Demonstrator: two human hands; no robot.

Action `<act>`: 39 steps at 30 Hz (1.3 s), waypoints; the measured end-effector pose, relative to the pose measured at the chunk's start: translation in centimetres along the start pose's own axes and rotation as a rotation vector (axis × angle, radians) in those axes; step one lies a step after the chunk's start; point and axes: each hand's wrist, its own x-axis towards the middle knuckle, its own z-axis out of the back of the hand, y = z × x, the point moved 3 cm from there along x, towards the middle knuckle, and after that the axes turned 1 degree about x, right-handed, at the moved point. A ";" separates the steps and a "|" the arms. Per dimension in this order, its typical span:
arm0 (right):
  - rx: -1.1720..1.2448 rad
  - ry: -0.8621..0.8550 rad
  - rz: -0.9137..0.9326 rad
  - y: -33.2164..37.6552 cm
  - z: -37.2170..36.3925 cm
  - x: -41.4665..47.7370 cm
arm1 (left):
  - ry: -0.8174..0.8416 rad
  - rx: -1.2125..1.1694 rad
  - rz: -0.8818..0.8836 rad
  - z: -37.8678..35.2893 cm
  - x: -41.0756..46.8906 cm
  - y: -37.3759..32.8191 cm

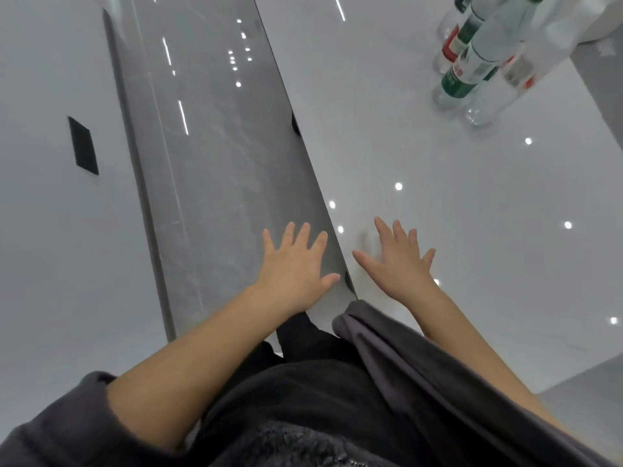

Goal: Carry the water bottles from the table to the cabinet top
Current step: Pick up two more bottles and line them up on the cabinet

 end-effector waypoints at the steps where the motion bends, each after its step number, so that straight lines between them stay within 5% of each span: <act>1: -0.011 0.000 0.006 0.7 0.9 1.1 | 0.001 -0.010 0.006 0.8 0.9 0.4; 9: 0.048 -0.011 -0.061 4.1 5.3 6.8 | 0.038 -0.004 -0.049 6.2 7.2 3.1; 20: 0.353 -0.119 -0.448 8.8 10.1 13.9 | 0.056 0.213 -0.375 17.9 20.7 8.7; 30: 0.671 -0.219 -0.733 8.3 11.6 16.5 | 0.150 0.403 -0.647 21.4 29.0 4.1; 34: 0.789 -0.275 -0.764 6.0 12.8 18.6 | 0.198 0.367 -0.640 21.8 31.8 2.4; 39: 1.096 -0.565 -0.764 3.5 15.9 21.7 | 0.157 0.087 -0.666 24.1 36.4 -0.5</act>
